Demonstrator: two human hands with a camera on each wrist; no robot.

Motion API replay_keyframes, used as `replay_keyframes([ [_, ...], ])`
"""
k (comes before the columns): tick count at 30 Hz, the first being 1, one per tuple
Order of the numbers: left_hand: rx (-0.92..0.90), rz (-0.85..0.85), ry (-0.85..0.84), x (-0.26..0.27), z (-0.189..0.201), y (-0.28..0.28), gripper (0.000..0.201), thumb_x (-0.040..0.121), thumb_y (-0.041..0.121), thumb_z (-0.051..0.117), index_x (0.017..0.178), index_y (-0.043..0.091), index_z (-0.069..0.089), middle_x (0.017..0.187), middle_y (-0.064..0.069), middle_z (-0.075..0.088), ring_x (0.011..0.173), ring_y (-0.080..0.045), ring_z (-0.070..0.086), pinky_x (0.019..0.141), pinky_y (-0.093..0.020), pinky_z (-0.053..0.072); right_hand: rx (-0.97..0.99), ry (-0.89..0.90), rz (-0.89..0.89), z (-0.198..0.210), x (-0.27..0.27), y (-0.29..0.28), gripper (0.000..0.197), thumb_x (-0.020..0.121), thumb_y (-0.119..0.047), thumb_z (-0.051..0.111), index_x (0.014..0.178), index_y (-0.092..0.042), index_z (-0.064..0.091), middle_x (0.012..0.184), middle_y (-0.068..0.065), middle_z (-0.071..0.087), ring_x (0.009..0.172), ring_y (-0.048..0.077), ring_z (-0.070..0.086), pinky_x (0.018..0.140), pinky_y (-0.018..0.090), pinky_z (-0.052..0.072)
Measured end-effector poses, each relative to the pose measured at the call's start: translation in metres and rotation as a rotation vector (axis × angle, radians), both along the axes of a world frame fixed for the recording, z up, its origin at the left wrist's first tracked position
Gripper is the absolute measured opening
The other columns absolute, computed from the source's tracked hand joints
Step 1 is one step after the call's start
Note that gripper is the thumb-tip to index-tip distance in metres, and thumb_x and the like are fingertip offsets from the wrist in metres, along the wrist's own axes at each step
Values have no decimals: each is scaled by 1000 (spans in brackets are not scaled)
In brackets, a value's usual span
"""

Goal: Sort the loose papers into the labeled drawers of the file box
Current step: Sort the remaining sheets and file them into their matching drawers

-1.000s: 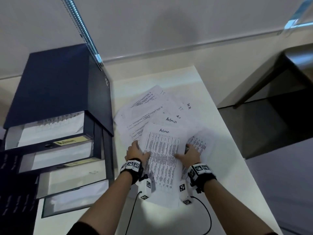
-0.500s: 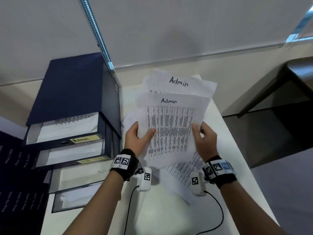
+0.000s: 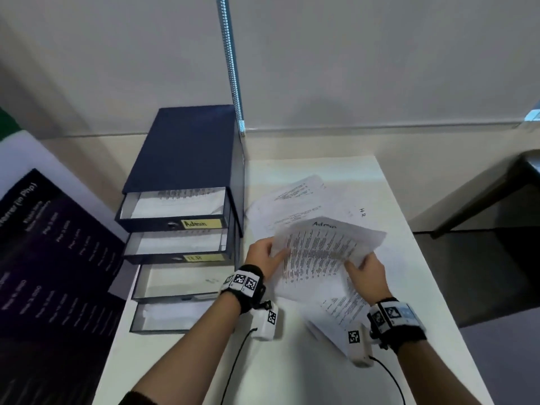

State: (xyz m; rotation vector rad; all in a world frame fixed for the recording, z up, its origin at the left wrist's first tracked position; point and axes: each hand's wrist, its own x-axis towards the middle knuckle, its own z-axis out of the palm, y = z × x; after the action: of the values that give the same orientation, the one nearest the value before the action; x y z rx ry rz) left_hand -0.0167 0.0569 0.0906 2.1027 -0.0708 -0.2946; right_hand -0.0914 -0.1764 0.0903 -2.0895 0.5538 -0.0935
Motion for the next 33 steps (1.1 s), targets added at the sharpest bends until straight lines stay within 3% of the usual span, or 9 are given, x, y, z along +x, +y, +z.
replay_keyframes([
  [2,-13,41,-27,-6,14,8,22,91,31,69,77,18,58,64,10,54,51,-12,44,49,-12,34,-14,26,63,8,1,7,28,93,-8,60,119,1,55,103,11,64,90,25,59,58,13,35],
  [6,-183,158,-24,-7,50,43,41,92,38,64,127,20,53,115,9,65,100,-10,65,91,-31,53,160,-170,120,47,14,26,43,96,-8,58,136,-18,44,118,12,67,90,19,67,76,30,53],
  [11,-344,260,-71,-15,99,117,55,95,20,63,142,25,37,107,-8,73,78,-20,74,72,-39,62,244,-231,378,96,20,81,72,96,-17,60,149,-46,22,138,-1,55,115,20,62,95,42,52],
  [16,-367,366,-19,-34,122,204,55,96,21,62,144,21,34,93,-10,74,67,-15,72,58,-25,56,223,-108,607,112,30,158,47,97,-20,58,142,-31,49,146,-12,49,127,3,49,110,33,38],
  [19,-387,387,80,-54,128,248,56,96,29,62,145,21,35,103,-7,72,82,-21,71,79,-38,58,607,91,510,116,37,205,40,96,-4,55,133,-18,59,130,8,64,114,21,65,103,42,49],
  [22,-401,276,265,-80,139,281,44,95,31,63,133,30,43,77,3,73,60,-12,64,57,-28,56,726,200,420,117,48,233,34,96,0,53,127,-9,62,116,14,70,102,24,71,86,33,58],
  [25,-455,135,306,-93,146,310,44,84,38,74,125,30,61,84,-4,65,69,-18,54,53,-19,46,795,277,409,115,62,250,33,96,-5,56,128,-4,60,116,15,70,99,24,71,81,33,59],
  [29,-409,205,175,-86,144,323,29,93,13,66,121,18,66,53,3,45,41,-7,36,38,-15,29,759,256,357,123,79,269,35,97,-4,53,132,-6,55,116,15,68,86,20,72,63,26,58],
  [33,-446,288,82,-66,140,320,39,86,1,70,124,6,64,76,-12,71,70,-20,62,66,-27,52,686,264,350,131,92,275,45,96,-13,59,139,-9,46,120,15,66,90,21,72,79,35,59],
])
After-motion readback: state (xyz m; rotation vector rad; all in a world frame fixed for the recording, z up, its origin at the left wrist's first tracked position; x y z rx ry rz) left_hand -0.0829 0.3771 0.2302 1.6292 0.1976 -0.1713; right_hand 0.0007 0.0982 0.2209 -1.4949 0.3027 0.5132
